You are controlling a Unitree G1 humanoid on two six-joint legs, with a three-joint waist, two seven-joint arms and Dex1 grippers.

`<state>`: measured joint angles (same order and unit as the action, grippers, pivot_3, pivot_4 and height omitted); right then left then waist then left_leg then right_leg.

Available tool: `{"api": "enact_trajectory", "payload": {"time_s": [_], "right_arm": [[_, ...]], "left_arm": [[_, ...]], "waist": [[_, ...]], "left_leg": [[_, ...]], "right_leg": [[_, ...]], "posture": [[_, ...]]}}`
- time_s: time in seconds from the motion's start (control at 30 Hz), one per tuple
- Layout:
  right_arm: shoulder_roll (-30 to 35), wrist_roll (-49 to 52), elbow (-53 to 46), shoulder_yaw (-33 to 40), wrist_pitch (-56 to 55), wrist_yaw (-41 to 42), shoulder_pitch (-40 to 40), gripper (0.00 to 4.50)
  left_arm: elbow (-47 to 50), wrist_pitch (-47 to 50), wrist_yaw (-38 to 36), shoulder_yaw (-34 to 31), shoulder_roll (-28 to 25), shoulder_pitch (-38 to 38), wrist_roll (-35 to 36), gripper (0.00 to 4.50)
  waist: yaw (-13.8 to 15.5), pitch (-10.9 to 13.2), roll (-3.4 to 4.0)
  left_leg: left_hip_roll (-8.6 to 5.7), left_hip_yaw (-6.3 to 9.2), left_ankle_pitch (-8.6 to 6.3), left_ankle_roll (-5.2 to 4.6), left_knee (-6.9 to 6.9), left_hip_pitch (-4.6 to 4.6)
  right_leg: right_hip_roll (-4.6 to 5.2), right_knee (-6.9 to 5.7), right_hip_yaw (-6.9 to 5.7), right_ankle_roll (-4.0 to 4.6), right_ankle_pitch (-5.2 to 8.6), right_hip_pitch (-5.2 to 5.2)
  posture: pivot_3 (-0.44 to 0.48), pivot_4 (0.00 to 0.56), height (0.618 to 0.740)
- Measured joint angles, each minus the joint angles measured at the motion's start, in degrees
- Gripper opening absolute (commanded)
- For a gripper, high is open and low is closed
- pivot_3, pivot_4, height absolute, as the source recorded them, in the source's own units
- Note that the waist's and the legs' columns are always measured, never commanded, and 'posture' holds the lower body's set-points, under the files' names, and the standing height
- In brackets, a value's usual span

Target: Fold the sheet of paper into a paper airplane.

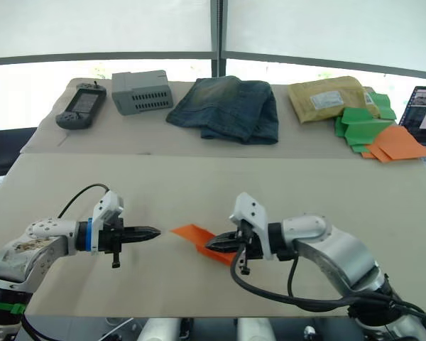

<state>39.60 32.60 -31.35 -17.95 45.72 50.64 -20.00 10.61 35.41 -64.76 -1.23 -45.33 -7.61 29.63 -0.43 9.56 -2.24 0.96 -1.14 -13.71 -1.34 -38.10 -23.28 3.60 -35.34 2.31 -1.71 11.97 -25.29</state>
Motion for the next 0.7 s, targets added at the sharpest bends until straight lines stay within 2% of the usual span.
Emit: {"api": "enact_trajectory", "payload": {"time_s": [0.2,0.43,0.53,0.67,0.7], "right_arm": [[-1.3,-6.7,7.5,-2.4,-1.2,-1.8,-2.5,0.04],[-0.2,-7.7,11.5,2.4,-3.4,0.0,-4.0,0.04],[-0.8,-5.0,10.9,5.3,-1.3,0.3,-4.7,0.87],[-0.8,-2.9,8.3,5.9,3.5,-0.8,-6.3,2.29],[-0.8,-2.8,7.6,5.5,5.0,-1.3,-6.8,2.29]], "left_arm": [[2.0,0.1,1.0,-0.4,0.1,1.7,0.8,0.00],[2.3,0.1,2.3,0.1,1.3,1.7,1.2,0.00],[2.3,0.6,2.9,0.6,2.0,1.5,1.3,0.00],[2.3,0.7,3.0,1.2,2.3,1.5,1.2,0.00],[2.3,0.7,3.1,1.4,2.3,1.5,1.2,0.00]], "waist": [[0.0,0.0,0.00],[-0.2,0.0,0.01],[-0.3,0.0,0.01],[-0.4,0.0,0.01],[-0.4,0.0,0.01]], "left_leg": [[0.00,-0.07,0.00,0.00,0.00,-0.02],[0.00,-0.07,0.00,-0.01,0.00,-0.01],[0.00,-0.07,0.00,-0.01,-0.02,0.01],[0.01,-0.07,0.01,-0.01,-0.04,0.05],[0.02,-0.06,0.01,-0.01,-0.05,0.05]], "right_leg": [[0.00,0.15,0.02,0.32,-0.32,0.03],[-0.08,0.11,0.02,0.35,-0.35,0.03],[-0.09,0.08,0.03,0.35,-0.36,0.05],[-0.10,0.00,0.04,0.36,-0.37,0.05],[-0.10,-0.02,0.04,0.36,-0.37,0.04]], "posture": [[0.000,0.150,0.722],[0.000,0.150,0.722],[0.000,0.150,0.722],[0.000,0.150,0.722],[0.000,0.150,0.722]]}}
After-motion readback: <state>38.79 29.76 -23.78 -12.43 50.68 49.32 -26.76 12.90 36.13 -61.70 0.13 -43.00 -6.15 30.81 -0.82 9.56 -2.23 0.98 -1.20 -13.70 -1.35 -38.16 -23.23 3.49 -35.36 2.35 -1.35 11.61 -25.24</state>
